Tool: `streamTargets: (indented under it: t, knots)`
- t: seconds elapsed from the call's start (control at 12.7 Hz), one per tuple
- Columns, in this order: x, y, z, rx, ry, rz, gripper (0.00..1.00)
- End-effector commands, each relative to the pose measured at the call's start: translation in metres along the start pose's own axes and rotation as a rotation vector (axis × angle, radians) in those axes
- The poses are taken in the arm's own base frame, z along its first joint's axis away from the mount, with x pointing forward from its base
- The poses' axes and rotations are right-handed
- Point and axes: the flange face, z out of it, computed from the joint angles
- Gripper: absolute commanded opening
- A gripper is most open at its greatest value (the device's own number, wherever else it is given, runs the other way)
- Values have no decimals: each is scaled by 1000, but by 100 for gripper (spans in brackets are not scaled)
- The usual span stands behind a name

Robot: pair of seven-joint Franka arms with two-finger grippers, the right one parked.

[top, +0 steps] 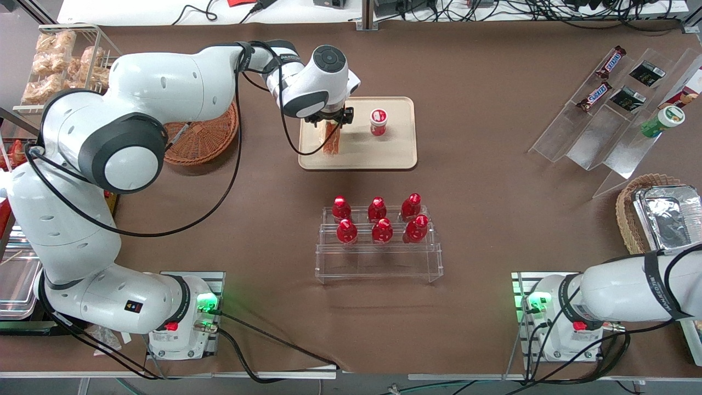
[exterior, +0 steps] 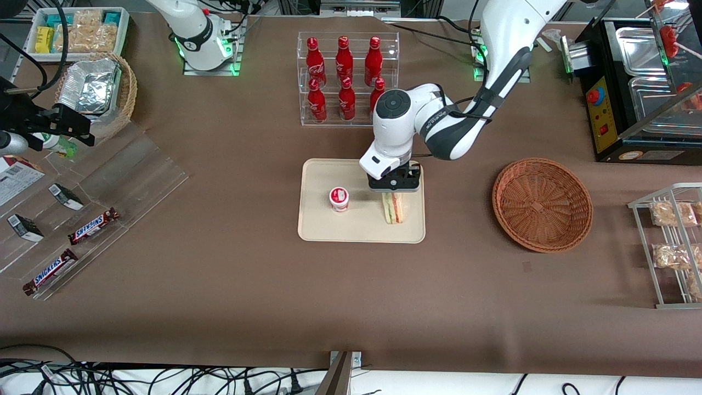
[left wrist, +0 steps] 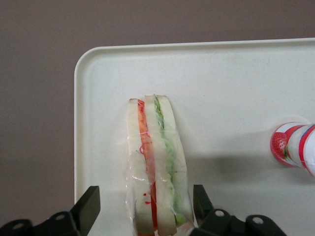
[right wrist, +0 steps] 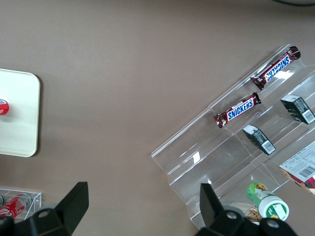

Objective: Place sandwich from basket to tray
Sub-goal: 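Lower the sandwich onto the tray and open the left gripper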

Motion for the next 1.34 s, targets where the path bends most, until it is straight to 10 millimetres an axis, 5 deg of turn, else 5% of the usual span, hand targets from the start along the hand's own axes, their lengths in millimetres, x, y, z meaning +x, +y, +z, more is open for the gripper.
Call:
streamTargets:
  t: [0.0,0.24,0.63,0.94,1.26]
  knots:
    - [5,9,-12,-12,22,-22,100]
    - [-3,17,-44,-34,-5,-60,100]
    - [39,16,-118,-23,-60,-132,100]
    - [68,-10,-160,19,-67,-202,100]
    - [106,-51,-167,-3,-61,-279,100]
